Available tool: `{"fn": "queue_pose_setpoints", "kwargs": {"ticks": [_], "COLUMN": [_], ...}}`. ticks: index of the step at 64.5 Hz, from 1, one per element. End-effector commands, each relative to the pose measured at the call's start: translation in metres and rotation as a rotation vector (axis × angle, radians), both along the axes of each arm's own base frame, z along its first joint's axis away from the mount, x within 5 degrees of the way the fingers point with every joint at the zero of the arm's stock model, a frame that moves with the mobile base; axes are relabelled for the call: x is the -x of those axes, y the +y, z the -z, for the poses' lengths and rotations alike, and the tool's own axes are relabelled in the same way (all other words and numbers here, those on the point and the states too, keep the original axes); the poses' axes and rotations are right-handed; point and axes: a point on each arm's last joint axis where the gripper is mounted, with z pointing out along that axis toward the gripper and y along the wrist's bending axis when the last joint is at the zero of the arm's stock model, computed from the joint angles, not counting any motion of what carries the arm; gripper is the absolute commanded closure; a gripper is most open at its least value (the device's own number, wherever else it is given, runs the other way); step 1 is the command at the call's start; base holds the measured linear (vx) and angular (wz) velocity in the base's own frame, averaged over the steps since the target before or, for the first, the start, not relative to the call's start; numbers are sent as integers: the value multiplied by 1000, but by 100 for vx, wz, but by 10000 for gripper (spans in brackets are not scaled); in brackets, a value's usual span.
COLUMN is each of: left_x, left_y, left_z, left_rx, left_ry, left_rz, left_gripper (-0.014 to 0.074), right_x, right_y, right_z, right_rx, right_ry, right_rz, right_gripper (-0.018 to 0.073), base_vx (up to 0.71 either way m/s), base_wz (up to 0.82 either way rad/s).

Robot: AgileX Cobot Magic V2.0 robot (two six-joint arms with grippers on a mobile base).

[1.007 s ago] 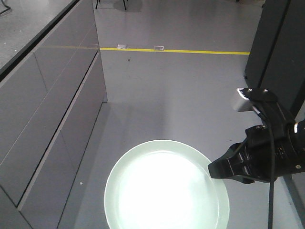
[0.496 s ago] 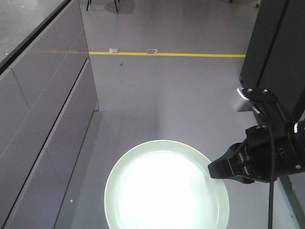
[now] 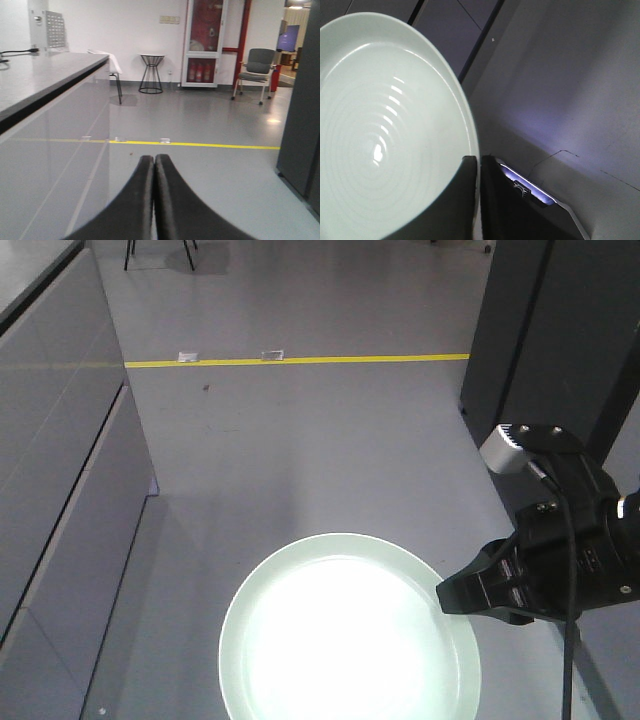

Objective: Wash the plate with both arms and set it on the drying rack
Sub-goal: 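Keep holding the plate in the right gripper while driving down the aisle, then keep holding the plate while the base turns toward the sink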

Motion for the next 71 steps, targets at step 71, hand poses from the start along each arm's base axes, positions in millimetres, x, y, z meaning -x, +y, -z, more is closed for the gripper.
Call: {"fn": "queue_pose_setpoints", "kwargs": {"ticks": [71], "left_x": [3], "left_y": [0], "left_z": [-16], "left_rx": [-1], "left_ry": [-113], "left_rz": [1], "left_gripper": [603], "right_x": [0], "right_y": [1], "right_z": [-15], "right_rx": [-53], "right_ry": [-64], "right_rz": [17], "right_gripper": [564], "base_vx": [14], "base_wz": [-40]}}
